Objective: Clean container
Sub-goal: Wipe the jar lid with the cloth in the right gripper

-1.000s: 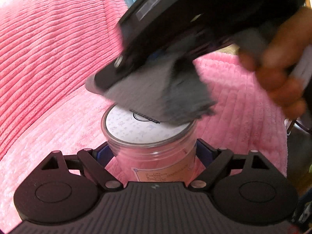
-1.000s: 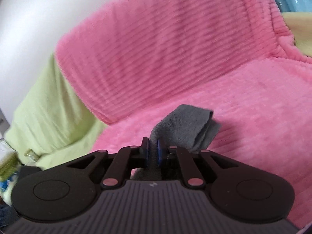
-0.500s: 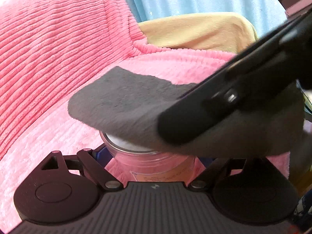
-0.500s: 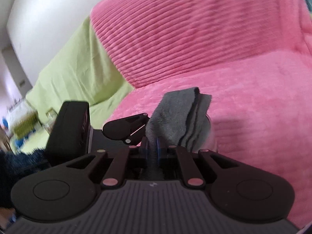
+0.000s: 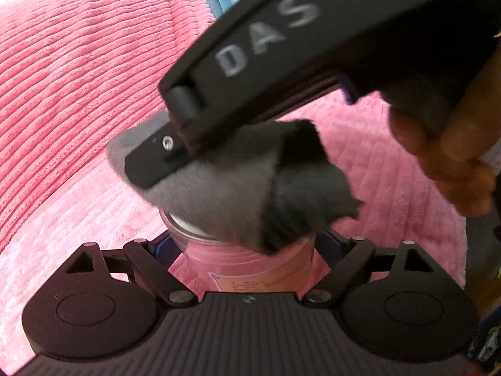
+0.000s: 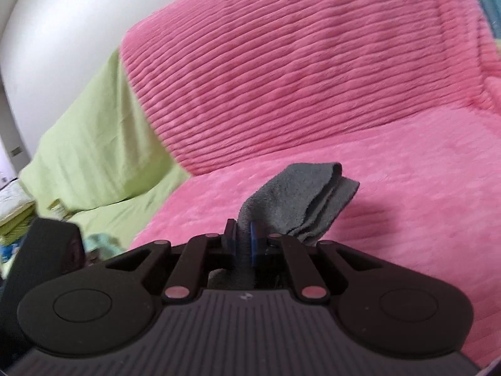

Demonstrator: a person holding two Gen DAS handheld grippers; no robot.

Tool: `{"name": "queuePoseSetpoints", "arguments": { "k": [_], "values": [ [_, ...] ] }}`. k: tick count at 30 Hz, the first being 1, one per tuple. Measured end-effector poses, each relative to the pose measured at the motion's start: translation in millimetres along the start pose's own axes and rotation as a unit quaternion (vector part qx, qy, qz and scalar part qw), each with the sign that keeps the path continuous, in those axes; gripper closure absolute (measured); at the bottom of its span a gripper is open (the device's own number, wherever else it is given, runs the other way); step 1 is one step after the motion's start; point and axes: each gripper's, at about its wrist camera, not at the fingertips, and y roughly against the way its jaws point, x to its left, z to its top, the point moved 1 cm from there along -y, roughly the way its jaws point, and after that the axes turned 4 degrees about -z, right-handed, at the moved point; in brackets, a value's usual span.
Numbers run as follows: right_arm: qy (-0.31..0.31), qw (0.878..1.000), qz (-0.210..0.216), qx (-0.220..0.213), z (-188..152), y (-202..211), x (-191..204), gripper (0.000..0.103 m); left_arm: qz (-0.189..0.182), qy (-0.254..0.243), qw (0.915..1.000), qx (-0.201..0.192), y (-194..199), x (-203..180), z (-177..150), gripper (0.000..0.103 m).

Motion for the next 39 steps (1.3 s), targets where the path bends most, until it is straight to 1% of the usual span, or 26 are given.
{"name": "queuePoseSetpoints", "arguments": {
  "k": [6,8,9,10,11,13,16,18,20,23,28,32,36,39],
  "values": [
    [0.002,0.997,-0.077,-0.019,4,5,-4,0.098,0.005,-0.012,0.9999,-0.005,1,-6,-1,0.015],
    [-0.007,0.994,-0.105,-0.022,5,14,-9,0.098,0.006,-0.015,0.9998,-0.006,2,-8,-1,0.015],
    [-0.017,0.993,-0.111,-0.024,5,22,-12,0.096,0.007,-0.017,0.9998,-0.007,3,-9,-2,0.015],
    [-0.029,0.993,-0.11,-0.031,4,32,-15,0.096,0.008,-0.018,0.9998,-0.008,3,-10,-2,0.015],
    [-0.038,0.994,-0.098,-0.036,4,41,-18,0.096,0.008,-0.018,0.9998,-0.008,4,-11,-2,0.015],
    [-0.05,0.997,-0.048,-0.039,1,58,-19,0.096,0.008,-0.017,0.9998,-0.008,4,-12,-2,0.015],
    [-0.039,0.999,0.009,-0.018,-7,73,-11,0.096,0.009,-0.017,0.9998,-0.008,4,-13,-2,0.015],
    [-0.027,0.999,0.024,0.007,-11,71,-6,0.096,0.012,-0.021,0.9997,-0.008,5,-17,-4,0.015],
    [-0.016,0.999,0.029,0.03,-16,66,-3,0.095,0.013,-0.021,0.9997,-0.009,7,-13,-1,0.015],
    [-0.027,0.998,0.049,0.038,-15,59,-2,0.096,0.011,-0.014,0.9998,-0.007,-4,-9,6,0.015],
    [0.006,0.998,0.059,0.036,-12,38,11,0.097,0.013,-0.012,0.9998,-0.005,-6,-8,6,0.015],
    [0.022,0.997,0.063,0.029,-8,27,12,0.098,0.015,-0.012,0.9998,-0.004,-4,-10,5,0.015],
    [0.024,0.998,0.049,0.013,-1,13,10,0.098,0.015,-0.005,0.9999,-0.002,-5,-9,5,0.015],
    [0.019,0.999,0.025,-0.002,1,7,8,0.098,0.014,0.0,0.9999,-0.001,-5,-9,5,0.015]
  ]
}}
